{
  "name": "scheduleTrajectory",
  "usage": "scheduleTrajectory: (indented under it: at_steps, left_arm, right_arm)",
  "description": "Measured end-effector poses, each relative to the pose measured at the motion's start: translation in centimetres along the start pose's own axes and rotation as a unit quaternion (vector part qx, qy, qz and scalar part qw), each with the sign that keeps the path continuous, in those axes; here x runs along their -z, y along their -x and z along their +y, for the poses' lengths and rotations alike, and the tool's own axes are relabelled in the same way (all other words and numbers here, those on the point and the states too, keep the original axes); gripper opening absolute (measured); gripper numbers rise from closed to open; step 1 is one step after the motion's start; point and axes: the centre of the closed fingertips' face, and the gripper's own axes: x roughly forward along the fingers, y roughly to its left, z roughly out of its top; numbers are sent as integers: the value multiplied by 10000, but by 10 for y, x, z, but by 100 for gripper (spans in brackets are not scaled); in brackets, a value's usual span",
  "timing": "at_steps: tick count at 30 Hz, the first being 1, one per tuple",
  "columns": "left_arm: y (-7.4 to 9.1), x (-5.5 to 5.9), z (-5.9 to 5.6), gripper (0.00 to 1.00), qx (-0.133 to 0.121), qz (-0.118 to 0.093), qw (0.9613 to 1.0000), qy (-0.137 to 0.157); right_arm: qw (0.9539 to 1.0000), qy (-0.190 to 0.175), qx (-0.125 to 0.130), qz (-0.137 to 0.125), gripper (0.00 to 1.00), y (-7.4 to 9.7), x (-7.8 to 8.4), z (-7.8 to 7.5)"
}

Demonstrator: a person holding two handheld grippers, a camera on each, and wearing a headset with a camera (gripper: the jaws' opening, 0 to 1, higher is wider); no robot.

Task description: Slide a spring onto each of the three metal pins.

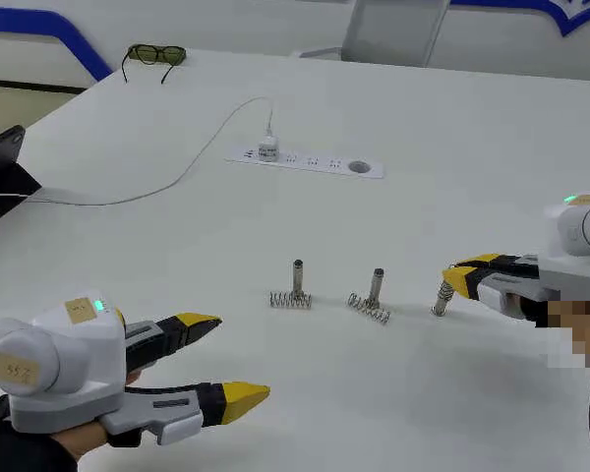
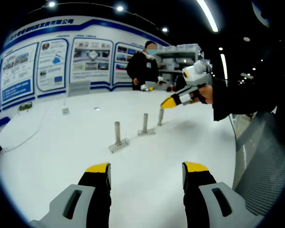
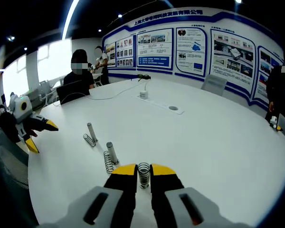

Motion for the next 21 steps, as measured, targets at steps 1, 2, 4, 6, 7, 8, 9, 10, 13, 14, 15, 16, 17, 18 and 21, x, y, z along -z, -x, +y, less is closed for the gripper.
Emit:
scheduleTrajectory:
  at_steps: [1,2,4,6,7,8,9,10,13,14,15,16,17,18,21]
  left_arm:
    - [0,0,0,62,-4,-2,10000,3]
    - [0,0,0,62,-6,-3,10000,6]
    - [0,0,1,62,-13,-7,10000,13]
    - [0,0,1,61,-20,-7,10000,17]
    - [0,0,1,61,-22,-8,10000,19]
    - [0,0,1,61,-21,-9,10000,25]
    - [0,0,1,61,-22,-12,10000,30]
    - [0,0,1,61,-25,-10,10000,28]
    - [0,1,2,61,-32,-13,10000,34]
    - [0,1,2,61,-35,-12,10000,35]
    - [0,1,2,61,-38,-11,10000,36]
    - [0,1,2,61,-39,-11,10000,38]
    - [0,1,2,61,-39,-12,10000,40]
    - [0,1,1,61,-40,-14,10000,39]
    - [1,0,1,61,-46,-14,10000,41]
  right_arm:
    - [10000,-4,-2,16,12,-1,1,0]
    - [10000,-4,-5,27,12,-1,2,0]
    - [10000,6,-7,50,12,-3,4,0]
    - [10000,6,-15,83,12,-4,6,1]
    - [10000,7,-16,91,12,-5,7,1]
    - [10000,10,-13,97,12,-5,7,1]
    - [9999,7,-16,115,12,-6,9,1]
    - [9999,12,-20,126,12,-6,10,1]
    - [9999,17,-27,164,12,-7,13,2]
    - [9998,19,-31,180,12,-8,14,2]
    - [9998,25,-30,187,12,-8,14,2]
    - [9998,30,-31,194,12,-8,15,3]
    - [9998,33,-31,208,12,-8,15,2]
    - [9997,35,-34,221,12,-9,16,3]
    - [9997,29,-35,220,12,-10,17,2]
